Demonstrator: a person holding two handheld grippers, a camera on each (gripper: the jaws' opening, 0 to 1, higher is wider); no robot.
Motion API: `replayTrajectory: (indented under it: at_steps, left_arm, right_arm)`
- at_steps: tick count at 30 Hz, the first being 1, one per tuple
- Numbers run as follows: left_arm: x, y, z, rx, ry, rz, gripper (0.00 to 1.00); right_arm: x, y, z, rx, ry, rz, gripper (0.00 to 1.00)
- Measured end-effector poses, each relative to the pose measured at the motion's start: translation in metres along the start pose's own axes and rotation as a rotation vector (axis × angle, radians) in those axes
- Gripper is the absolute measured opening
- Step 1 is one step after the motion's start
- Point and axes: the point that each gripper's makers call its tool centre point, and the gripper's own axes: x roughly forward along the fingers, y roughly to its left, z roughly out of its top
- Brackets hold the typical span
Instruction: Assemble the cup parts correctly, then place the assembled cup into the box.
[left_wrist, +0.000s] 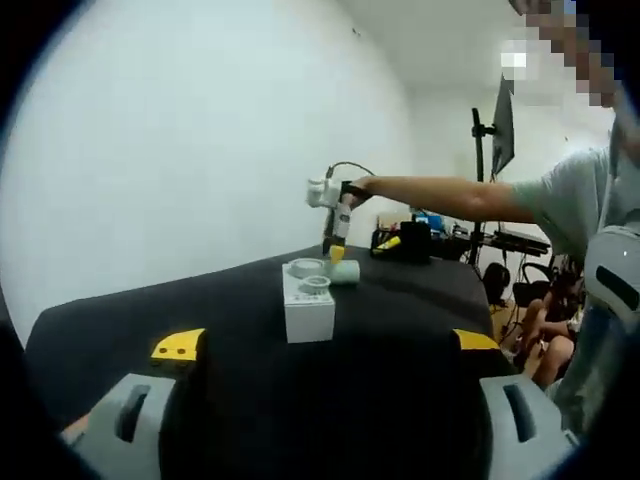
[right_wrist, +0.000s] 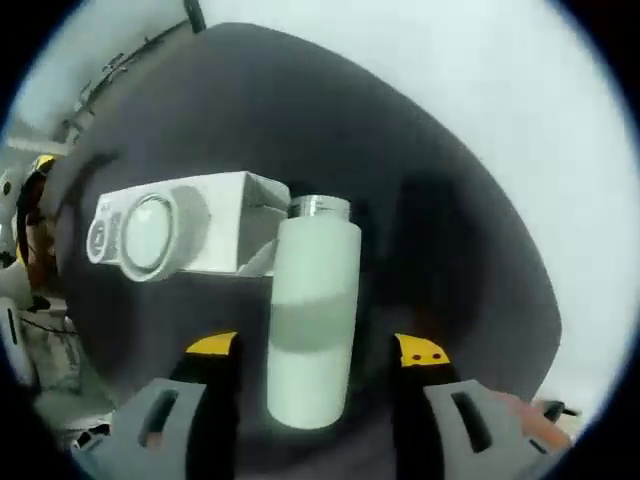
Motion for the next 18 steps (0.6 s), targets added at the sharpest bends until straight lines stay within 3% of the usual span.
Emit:
replayTrajectory:
  at_steps: [8, 18]
  left_arm:
    - [0.001, 0.015, -0.001, -0.006, -0.002, 0.007, 0.91]
    - [0.0, 0.022, -0.009, -0.017, 0.008, 0.021, 0.91]
  right_arm:
    - [0.025, 0.005, -0.005, -0.01, 0.071, 0.022, 0.52]
    - [0.042, 0.009, -0.006, -0.031, 0.136, 0.029, 0.5]
